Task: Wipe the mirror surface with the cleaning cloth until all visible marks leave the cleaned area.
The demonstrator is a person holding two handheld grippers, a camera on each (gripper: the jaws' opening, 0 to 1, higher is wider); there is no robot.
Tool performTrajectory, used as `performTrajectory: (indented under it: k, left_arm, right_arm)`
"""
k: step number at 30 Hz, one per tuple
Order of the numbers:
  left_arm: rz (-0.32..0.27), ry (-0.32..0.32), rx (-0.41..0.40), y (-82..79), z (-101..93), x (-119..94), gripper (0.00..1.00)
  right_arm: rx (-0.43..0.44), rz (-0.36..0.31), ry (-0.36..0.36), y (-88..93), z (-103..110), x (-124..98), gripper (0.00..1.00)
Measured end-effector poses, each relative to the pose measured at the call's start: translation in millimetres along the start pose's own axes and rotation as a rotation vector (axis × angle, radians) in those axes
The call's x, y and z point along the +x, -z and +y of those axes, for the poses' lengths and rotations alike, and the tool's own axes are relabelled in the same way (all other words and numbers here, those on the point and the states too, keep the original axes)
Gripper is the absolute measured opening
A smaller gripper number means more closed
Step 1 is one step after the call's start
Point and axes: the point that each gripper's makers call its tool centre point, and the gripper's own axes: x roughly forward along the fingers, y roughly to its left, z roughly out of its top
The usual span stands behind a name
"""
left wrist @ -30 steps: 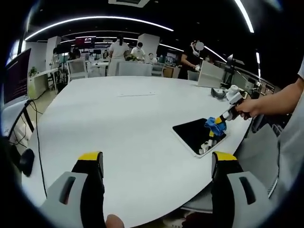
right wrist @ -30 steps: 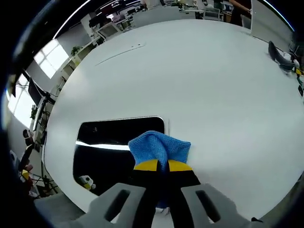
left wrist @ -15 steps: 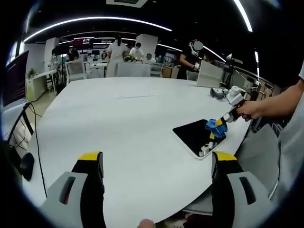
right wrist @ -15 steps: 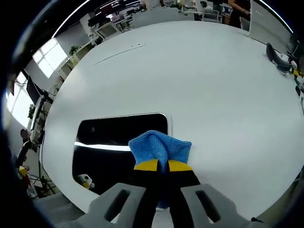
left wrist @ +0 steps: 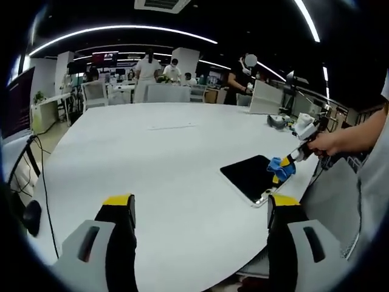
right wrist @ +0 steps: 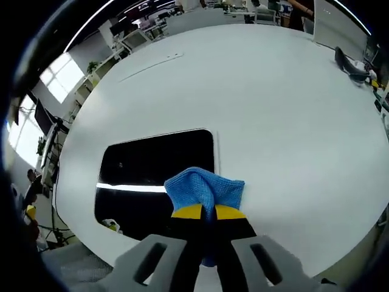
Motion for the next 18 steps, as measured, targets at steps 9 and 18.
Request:
performTrajectory:
  k: [9,18]
  left_arm:
    - [0.003,0.005,-0.011,-0.9,-5.2,2.5,0.91]
    - [-0.024,-0.032,-0.04,-10.8,2.7,1.2,0.98]
  right_arm:
    - [0.064,0.008,-0.021,11.0,-2.1,-5.3,0.0]
    - [0.084,0.01,-0.015,14.1,-1.9,-7.0,0.0]
